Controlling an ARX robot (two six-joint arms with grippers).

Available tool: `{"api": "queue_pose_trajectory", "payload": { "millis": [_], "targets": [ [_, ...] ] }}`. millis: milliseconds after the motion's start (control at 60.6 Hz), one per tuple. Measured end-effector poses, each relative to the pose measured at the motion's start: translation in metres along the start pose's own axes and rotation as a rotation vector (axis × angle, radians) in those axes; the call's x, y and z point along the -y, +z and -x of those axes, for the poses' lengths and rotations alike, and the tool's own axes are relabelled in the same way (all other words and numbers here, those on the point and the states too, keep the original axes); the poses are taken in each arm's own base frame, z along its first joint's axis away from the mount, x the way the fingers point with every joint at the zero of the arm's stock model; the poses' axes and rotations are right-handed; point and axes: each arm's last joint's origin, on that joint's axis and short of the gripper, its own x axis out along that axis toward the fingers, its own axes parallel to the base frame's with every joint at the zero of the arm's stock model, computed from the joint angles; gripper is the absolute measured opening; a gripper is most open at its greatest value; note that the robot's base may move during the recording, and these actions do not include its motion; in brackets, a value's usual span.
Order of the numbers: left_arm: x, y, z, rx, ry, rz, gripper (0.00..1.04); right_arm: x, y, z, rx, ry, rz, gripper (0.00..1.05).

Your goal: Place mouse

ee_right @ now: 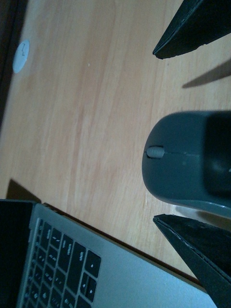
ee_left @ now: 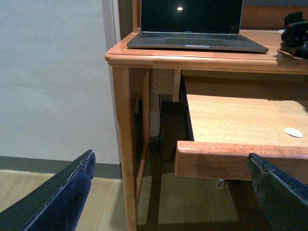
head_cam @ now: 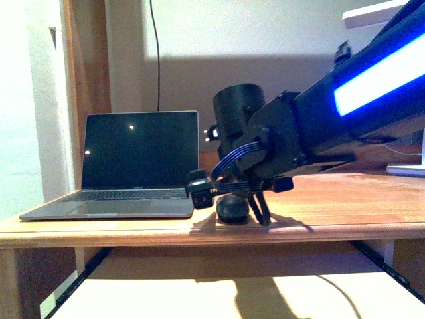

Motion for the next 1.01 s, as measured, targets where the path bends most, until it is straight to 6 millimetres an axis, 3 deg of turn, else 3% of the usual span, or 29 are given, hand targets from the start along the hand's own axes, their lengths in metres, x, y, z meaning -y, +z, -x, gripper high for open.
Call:
{"api": "queue_pose_trajectory", "payload": {
  "millis": [148,264,379,495,660,824,1006],
  "targets": [
    [0.0,0.0,0.0,0.0,0.0,0.0,0.97,0.048,0.019,0.058,0.114,0.155,-0.075,0.97],
    [0.0,0.0,0.0,0.0,0.0,0.0,0.97,0.089,0.01,0.108,0.165,0.262,-0.086,0.97],
    [0.0,0.0,0.0,0.0,0.0,0.0,0.97,0.125,-0.03,0.147,0.153,0.355,-0.086,0.97],
    [0.0,0.0,0.0,0.0,0.0,0.0,0.97,0.158,-0.099,0.187,0.062,0.44,-0.104,0.97],
    [0.0,0.0,0.0,0.0,0.0,0.0,0.97,0.175,-0.159,0.229,-0.018,0.52,-0.135,0.97],
    [0.0,0.0,0.0,0.0,0.0,0.0,0.97,0.178,-0.185,0.25,-0.045,0.537,-0.158,0.97],
    [0.0,0.0,0.0,0.0,0.0,0.0,0.97,0.157,-0.21,0.256,-0.095,0.562,-0.123,0.97]
  ]
}}
